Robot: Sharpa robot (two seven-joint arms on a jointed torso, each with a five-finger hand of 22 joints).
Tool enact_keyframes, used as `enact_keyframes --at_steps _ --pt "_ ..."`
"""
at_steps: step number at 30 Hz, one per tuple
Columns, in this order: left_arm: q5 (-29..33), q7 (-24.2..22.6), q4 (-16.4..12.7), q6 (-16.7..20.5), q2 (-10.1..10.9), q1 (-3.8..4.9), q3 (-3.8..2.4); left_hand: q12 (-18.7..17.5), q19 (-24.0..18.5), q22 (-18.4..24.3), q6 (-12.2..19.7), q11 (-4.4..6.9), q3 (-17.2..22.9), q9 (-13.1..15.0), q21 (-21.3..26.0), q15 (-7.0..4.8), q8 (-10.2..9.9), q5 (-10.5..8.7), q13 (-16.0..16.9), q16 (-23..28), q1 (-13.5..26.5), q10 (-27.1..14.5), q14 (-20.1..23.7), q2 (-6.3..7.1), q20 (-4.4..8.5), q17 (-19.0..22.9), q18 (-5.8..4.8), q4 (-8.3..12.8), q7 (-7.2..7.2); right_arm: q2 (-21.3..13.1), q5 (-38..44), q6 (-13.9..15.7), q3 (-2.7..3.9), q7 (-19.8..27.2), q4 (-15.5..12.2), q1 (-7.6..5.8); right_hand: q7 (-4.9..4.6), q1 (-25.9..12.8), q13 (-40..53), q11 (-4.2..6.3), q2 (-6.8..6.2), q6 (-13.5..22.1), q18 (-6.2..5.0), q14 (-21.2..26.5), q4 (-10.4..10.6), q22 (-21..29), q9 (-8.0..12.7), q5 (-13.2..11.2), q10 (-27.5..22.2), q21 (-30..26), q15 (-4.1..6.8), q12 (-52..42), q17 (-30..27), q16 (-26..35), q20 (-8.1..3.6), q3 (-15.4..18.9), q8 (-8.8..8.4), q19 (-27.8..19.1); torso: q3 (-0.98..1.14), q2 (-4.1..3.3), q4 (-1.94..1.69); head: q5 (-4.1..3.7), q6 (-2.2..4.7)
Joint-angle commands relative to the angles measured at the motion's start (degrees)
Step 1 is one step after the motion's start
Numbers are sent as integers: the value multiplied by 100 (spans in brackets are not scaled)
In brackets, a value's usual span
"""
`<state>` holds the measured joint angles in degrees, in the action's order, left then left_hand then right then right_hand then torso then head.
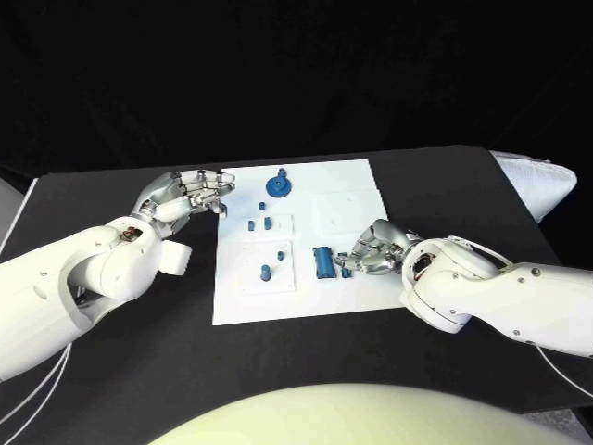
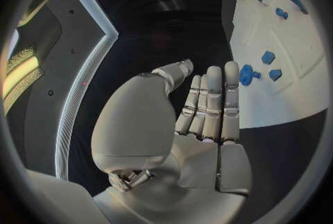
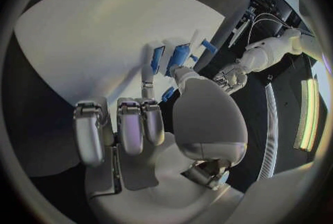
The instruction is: Assemble the parts on the task board
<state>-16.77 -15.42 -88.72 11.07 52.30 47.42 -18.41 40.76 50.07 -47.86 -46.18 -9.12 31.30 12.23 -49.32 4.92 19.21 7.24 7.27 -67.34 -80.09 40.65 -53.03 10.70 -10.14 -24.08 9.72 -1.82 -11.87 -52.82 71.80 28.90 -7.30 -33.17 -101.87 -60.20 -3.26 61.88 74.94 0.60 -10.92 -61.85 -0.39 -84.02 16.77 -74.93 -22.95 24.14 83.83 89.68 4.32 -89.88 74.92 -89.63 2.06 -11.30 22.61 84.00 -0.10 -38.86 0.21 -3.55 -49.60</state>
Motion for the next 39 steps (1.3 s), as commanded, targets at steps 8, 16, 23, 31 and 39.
enact_keyframes --at_steps 8,16,23,31,39 --pt "26 -37 -2 -87 -17 -1 -4 33 26 12 21 11 0 -7 40 -10 33 33 -10 -40 13 -33 38 -29 -2 10 83 -38 -32 -44 116 -15 -1 62 -2 6 -5 114 1506 26 38 36 39 -594 -30 -1507 -9 48 617 32 16 -12 1487 -29 -46 28 41 600 5 4 -1 -4 3" --pt "31 -69 23 -81 -39 -2 -4 33 26 12 21 11 0 -7 40 -10 33 33 -10 -40 13 -33 38 -29 -2 10 83 -38 -32 -185 -82 344 1 528 55 7 -85 297 1506 -35 -47 240 39 -566 -13 -1507 25 49 617 32 -25 -12 1363 21 -24 134 -60 600 8 20 7 6 39" --pt "148 -173 147 -46 -115 -3 -4 66 25 25 43 12 -10 -18 59 -7 44 26 -11 -48 54 -11 42 -33 -7 15 82 -81 -36 -222 -1630 924 8 2593 537 -34 -225 666 1467 -162 47 524 -88 -487 -32 -1316 70 110 568 -586 -138 74 1045 168 79 205 -220 431 -8 95 32 43 112" --pt "458 -428 482 257 -316 -1 -3 170 -148 192 90 43 -127 -54 351 9 120 -6 -38 120 226 178 358 22 -41 118 73 -319 -1 42 -4061 622 18 4582 1481 -273 -377 1540 79 -295 75 840 -734 370 -94 177 43 -487 -1069 -4477 -255 2668 -1274 1765 211 -82 -276 -724 -57 264 61 126 260" --pt "833 -737 1003 461 -599 13 -6 -1143 -732 1435 182 -99 -226 -194 2269 267 232 -13 -366 2431 48 740 1015 123 -398 1213 63 -719 71 622 -5203 73 42 5297 2527 -383 -568 1983 -3579 -486 -85 1063 -1011 1775 -66 2514 222 -1004 -2330 -7858 -500 6733 -3662 5049 454 -1200 -398 -1653 -75 419 114 327 474"
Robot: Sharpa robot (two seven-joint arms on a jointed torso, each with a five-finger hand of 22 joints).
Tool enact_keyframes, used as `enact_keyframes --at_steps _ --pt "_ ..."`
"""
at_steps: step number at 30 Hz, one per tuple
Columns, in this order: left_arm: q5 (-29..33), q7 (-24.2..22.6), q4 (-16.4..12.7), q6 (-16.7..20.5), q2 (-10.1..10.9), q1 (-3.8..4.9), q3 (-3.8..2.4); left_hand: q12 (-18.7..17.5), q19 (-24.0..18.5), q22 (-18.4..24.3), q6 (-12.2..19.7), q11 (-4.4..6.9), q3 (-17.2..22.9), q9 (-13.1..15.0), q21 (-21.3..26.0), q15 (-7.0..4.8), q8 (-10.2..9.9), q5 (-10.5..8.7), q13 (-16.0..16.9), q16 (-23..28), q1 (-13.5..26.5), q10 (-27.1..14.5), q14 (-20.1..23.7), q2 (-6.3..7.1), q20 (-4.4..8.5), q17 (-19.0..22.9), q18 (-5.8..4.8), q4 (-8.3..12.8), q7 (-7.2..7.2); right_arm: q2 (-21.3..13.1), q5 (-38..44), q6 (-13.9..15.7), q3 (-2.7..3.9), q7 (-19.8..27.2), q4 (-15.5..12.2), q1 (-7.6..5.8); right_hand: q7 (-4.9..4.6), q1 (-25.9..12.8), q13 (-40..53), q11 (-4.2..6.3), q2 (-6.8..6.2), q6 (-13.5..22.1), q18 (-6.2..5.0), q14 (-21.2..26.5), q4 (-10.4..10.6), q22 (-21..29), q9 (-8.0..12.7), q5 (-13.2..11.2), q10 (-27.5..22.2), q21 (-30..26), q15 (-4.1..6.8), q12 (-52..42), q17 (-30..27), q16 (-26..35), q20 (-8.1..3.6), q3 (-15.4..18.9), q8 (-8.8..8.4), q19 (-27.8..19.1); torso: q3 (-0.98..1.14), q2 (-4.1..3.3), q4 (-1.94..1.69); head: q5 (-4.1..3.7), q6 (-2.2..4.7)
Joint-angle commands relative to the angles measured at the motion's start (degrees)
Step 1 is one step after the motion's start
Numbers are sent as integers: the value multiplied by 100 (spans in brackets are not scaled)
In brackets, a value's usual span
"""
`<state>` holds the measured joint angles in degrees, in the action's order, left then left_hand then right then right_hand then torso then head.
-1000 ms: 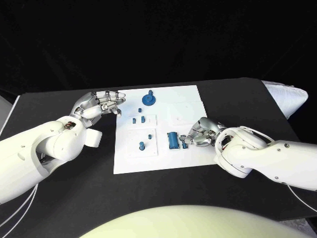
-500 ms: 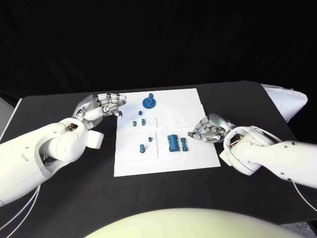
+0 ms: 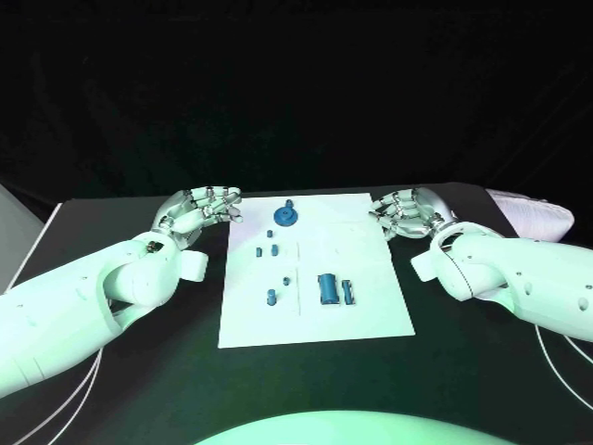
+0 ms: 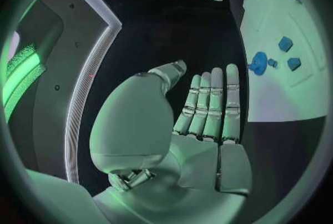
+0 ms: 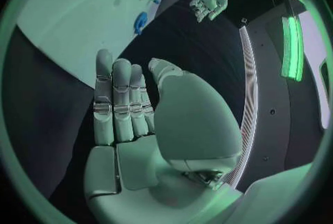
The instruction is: Assemble the parts on the task board
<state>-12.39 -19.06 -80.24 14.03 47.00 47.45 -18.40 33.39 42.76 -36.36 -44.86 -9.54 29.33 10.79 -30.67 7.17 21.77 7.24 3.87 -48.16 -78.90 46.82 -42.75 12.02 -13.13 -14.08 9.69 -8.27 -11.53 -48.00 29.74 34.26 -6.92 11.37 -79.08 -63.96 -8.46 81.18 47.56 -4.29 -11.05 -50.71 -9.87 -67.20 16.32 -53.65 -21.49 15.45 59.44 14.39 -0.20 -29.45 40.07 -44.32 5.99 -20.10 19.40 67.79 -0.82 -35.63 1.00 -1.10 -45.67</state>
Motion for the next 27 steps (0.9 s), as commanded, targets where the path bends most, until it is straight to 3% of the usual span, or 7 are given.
enact_keyframes --at_steps 1,10,11,14,16,20,27 --pt "447 -410 262 144 -119 16 -7 -831 -39 551 150 -92 -71 -113 766 132 -138 -12 -33 1005 -105 232 -65 19 -170 367 60 -90 174 235 -1049 -538 7 911 404 -14 -96 52 -1370 -45 -119 -77 -49 189 -60 655 143 -201 288 -558 -107 1061 -319 905 112 -493 -159 -112 -1 113 41 93 96" --pt "323 -460 831 475 -482 79 -5 -2201 -206 1554 74 -202 -287 -249 2025 349 -561 7 -29 2777 -181 354 81 -95 -338 762 -7 -74 309 584 -1176 -905 14 1184 967 -29 -253 -145 -3370 -333 -212 -134 -62 550 -418 2243 370 -282 530 -1086 -445 2276 -1319 2717 486 -884 -589 -674 34 153 22 181 181" --pt "282 -264 782 218 -442 64 -2 -3339 -4276 3636 4486 954 -2933 -1079 3067 -717 -2177 -724 -387 4816 2262 -4682 4275 -1202 1313 1408 -969 827 1153 557 -927 -515 12 798 935 -29 846 -2484 -4756 429 1105 5071 987 2400 -1632 5365 2149 -1545 -1428 -1439 20 2945 -4007 4432 -599 2010 -1940 -2467 9 134 35 149 160" --pt "306 -284 739 286 -437 94 43 -3339 -4276 3636 4486 954 -2933 -1079 3067 -717 -2177 -724 -387 4816 2707 -4682 4275 -1202 1313 1408 -969 827 1153 550 -996 -465 34 833 868 -16 846 -3016 -4756 429 1105 5071 987 6720 -1632 5365 2149 -1545 -1762 -1439 20 2945 -4007 4432 -599 2010 -1940 -6779 11 145 30 148 195" --pt "340 -312 676 386 -429 137 109 -3339 -4276 3636 4486 954 -2933 -1079 3067 -717 -2177 -724 -387 4816 3079 -4682 4275 -1202 1313 1408 -969 827 1153 539 -1095 -392 68 884 769 4 846 -3390 -4756 429 1105 5071 987 6720 -1632 5365 2149 -1545 -5944 -1439 20 2945 -4007 4432 -599 2010 -1940 -6779 15 161 23 146 244" --pt "472 -424 435 771 -400 303 363 -3339 -4276 3636 4486 954 -2933 -1079 3067 -717 -2177 -724 -387 4816 3865 -4682 4275 -1202 1313 1408 -969 827 1153 496 -1480 -110 195 1080 389 81 846 -8118 -4756 429 1105 5071 987 6720 -1632 5365 2149 -1545 -5944 -1439 20 2945 -4007 4432 -599 2010 -1940 -6779 30 223 -4 138 437" --pt "853 -746 -264 1883 -316 784 1097 -3339 -4276 3636 4486 954 -2933 -1079 3067 -717 -2177 -724 -387 4816 7890 -4682 4275 -1202 1313 1408 -969 827 1153 389 -2453 603 519 1577 -573 275 846 -8118 -4756 429 1105 5071 987 6720 -1632 5365 2149 -1545 -5944 -1439 20 2945 -4007 4432 -599 2010 -1940 -6779 65 373 -69 119 907"
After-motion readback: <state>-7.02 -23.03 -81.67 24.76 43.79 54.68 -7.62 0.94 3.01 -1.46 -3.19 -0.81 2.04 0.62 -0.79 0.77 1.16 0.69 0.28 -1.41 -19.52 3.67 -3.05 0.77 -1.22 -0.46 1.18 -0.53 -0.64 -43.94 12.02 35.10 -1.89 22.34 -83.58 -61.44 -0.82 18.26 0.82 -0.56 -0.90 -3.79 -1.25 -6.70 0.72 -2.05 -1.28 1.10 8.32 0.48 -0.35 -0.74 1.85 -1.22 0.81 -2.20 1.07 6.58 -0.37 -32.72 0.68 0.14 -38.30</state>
